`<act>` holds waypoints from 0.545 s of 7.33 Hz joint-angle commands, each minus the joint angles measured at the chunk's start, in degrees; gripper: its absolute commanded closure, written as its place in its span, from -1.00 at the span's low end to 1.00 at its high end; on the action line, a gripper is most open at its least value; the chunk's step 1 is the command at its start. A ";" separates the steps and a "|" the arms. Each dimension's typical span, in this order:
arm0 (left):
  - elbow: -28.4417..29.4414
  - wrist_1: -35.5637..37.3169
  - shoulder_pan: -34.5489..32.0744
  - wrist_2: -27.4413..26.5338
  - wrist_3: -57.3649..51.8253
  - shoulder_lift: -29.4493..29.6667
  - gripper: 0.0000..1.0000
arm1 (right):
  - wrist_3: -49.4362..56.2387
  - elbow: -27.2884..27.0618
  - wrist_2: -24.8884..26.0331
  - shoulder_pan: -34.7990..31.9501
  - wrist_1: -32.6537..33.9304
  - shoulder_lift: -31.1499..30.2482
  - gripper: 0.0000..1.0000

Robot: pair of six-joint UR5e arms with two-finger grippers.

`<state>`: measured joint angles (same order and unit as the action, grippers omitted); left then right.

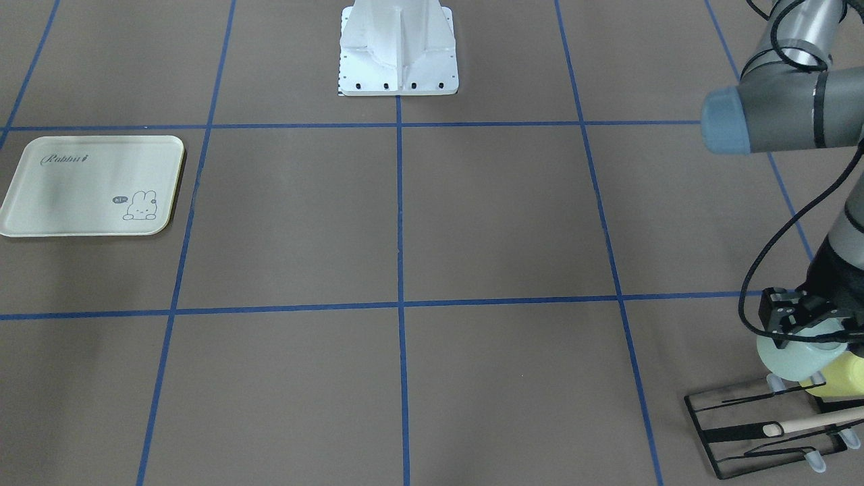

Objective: Left arm grabs green cup and hands to right arm on tray

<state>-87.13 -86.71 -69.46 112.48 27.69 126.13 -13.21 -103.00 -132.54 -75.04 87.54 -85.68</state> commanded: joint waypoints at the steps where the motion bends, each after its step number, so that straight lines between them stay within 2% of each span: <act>1: -1.82 -0.99 -0.34 4.06 7.66 -0.53 0.76 | -0.15 -0.27 -0.09 0.07 -2.61 0.34 -1.00; 2: -1.82 -4.92 1.15 4.15 13.82 -0.79 0.76 | -3.72 -0.01 -0.78 0.07 -6.03 0.43 -1.00; 4: -4.61 -9.17 4.57 4.23 23.41 -1.41 0.76 | -18.72 -0.18 -3.24 2.16 -13.23 2.18 -1.00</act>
<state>-89.88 -93.55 -67.11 116.58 44.86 125.00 -23.63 -103.07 -134.60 -74.08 78.77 -84.36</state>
